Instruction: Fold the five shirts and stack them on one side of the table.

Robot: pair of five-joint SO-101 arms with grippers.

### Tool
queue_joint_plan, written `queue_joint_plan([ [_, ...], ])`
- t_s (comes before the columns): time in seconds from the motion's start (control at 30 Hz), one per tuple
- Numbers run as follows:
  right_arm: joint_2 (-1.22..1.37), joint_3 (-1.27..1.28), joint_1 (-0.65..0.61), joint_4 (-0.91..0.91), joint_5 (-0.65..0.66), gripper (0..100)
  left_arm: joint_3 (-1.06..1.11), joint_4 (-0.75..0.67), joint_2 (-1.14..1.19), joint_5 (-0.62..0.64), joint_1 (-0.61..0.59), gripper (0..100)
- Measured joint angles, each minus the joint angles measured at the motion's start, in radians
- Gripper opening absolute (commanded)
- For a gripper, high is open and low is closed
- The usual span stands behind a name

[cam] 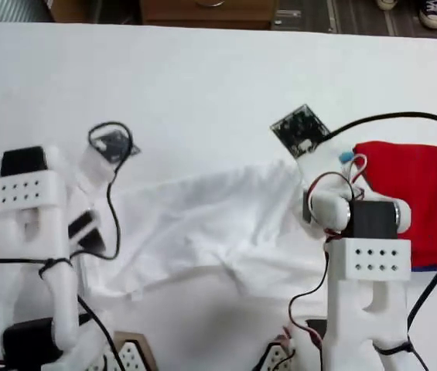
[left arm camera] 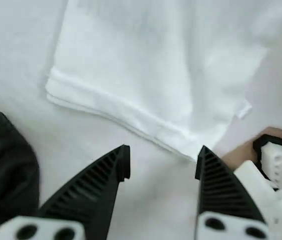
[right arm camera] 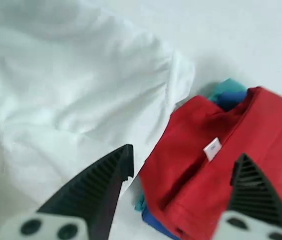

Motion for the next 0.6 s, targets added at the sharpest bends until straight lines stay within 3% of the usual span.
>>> queue_joint_plan([
  [0.17,0.164,0.041,0.0,-0.207,0.0,0.7,-0.034,-0.117,0.218,0.147,0.02,23],
  [0.27,0.324,0.041,-0.002,-0.293,-0.014,4.8,-0.095,-0.133,0.391,0.242,0.043,20],
  [0.37,0.491,0.006,-0.011,-0.322,-0.057,2.0,-0.147,-0.135,0.539,0.296,0.066,18],
  [0.6,0.822,-0.204,-0.034,-0.328,-0.077,1.9,-0.249,-0.135,0.729,0.313,0.051,18],
])
